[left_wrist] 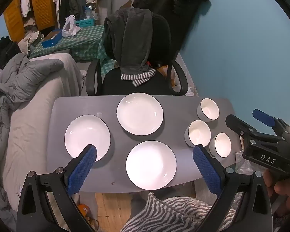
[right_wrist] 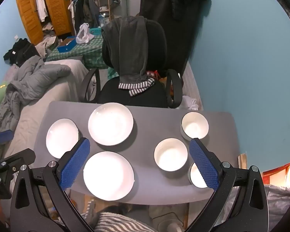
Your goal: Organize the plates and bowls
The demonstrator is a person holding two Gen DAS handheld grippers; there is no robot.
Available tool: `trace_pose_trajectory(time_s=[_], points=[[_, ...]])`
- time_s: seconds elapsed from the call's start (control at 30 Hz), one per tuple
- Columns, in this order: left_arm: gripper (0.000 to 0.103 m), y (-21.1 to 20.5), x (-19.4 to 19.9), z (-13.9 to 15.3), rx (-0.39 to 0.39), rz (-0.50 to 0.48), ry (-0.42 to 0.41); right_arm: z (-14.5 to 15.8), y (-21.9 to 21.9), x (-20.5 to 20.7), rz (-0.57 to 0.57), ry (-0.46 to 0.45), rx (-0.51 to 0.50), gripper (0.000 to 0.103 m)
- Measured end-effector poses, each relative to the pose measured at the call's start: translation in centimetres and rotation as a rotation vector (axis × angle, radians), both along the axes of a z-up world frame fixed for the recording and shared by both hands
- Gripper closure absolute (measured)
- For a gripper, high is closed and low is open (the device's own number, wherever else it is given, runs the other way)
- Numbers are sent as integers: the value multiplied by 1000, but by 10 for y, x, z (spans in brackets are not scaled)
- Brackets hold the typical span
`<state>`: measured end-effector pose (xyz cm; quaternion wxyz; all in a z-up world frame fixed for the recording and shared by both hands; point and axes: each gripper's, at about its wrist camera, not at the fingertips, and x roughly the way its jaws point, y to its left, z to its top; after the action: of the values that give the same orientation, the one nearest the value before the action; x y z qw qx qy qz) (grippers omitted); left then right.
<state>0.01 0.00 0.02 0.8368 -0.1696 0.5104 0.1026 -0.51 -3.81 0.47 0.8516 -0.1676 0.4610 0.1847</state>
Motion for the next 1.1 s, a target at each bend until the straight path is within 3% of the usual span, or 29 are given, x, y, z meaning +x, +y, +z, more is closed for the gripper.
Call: trace_pose_trajectory(time_s=[0.63,1.1], points=[[2,0,7,2,-4,5,17,-1,-1,0,2,10,2,2],[2,1,-2,0,36,18,-67,-1,4,-8,8,13,1,2]])
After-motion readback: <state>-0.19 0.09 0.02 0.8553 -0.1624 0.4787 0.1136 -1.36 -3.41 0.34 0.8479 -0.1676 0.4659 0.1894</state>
